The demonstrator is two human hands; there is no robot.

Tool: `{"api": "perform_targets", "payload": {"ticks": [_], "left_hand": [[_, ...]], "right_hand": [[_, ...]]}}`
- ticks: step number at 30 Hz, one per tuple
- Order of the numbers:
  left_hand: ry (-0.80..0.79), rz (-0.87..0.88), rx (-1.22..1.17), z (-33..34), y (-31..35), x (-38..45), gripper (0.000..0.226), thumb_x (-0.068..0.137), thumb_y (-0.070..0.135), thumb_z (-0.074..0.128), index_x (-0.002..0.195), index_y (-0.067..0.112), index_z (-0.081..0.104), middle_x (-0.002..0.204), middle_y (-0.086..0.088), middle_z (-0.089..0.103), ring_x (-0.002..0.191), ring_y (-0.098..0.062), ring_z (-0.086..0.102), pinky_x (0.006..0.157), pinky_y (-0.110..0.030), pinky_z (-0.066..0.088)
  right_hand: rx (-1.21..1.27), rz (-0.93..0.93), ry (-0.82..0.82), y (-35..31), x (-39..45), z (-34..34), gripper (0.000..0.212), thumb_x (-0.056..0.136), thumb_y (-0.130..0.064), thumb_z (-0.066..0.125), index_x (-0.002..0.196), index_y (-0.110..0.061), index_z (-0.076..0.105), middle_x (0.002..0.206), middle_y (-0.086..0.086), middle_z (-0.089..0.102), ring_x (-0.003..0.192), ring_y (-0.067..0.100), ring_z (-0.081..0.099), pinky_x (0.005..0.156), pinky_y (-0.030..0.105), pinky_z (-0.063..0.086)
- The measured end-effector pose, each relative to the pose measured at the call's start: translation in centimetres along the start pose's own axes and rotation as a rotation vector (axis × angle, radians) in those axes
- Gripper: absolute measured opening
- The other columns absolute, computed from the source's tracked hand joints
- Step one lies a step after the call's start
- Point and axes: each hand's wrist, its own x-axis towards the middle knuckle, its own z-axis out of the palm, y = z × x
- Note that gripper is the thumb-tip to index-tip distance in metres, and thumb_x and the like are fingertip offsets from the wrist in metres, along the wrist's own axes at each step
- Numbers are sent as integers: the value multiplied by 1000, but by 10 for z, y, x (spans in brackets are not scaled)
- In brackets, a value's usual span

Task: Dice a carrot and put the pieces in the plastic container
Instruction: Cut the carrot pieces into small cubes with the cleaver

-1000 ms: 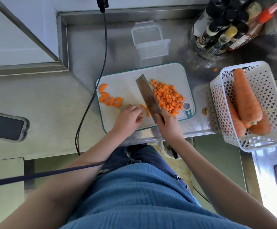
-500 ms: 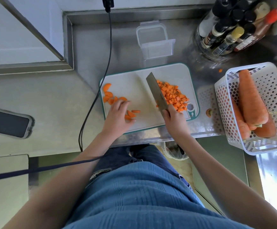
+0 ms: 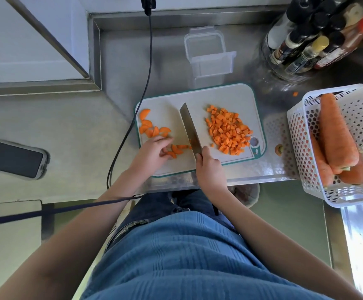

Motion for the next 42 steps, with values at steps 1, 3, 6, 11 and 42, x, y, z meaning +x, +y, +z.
{"api": "perform_targets", "payload": {"ticks": [1, 3, 6, 11, 42], "left_hand": [[-4, 3, -1, 0, 1, 2, 54, 74, 5, 76, 125, 4, 58, 113, -12, 60, 85, -12, 57, 86, -29, 51], [-8, 10, -2, 2, 4, 6, 51, 73, 8, 77, 122, 3, 60, 107, -13, 62, 84, -14, 58, 84, -24, 48], [-5, 20, -10, 9, 14, 11, 45, 74, 9, 77, 116, 2, 64, 102, -14, 64, 83, -18, 61, 80, -23, 47], [65, 34, -8, 19, 22, 12, 30, 73, 11, 78, 101, 3, 71, 92, -13, 65, 78, -24, 63, 73, -23, 44], [85, 52, -48, 30, 22, 12, 17, 73, 8, 77, 85, -1, 67, 90, -11, 59, 73, -18, 56, 68, -23, 45]], "right_hand": [[2, -2, 1, -1, 0, 1, 13, 104, -24, 30, 95, -15, 30, 72, 15, 54, 63, 34, 53, 54, 35, 41], [-1, -6, 6, -3, 1, 2, 13, 104, -24, 30, 95, -15, 31, 71, 14, 53, 62, 33, 52, 54, 36, 41], [-5, -2, 17, -5, 3, 3, 13, 104, -25, 31, 96, -14, 32, 71, 13, 53, 62, 33, 51, 54, 37, 41], [26, 2, 36, -8, 5, 2, 15, 104, -26, 32, 94, -15, 32, 73, 14, 55, 65, 36, 55, 54, 35, 39], [-71, 80, 114, -11, 11, 9, 3, 103, -15, 33, 103, -12, 34, 79, 16, 60, 70, 36, 59, 58, 41, 49]]}}
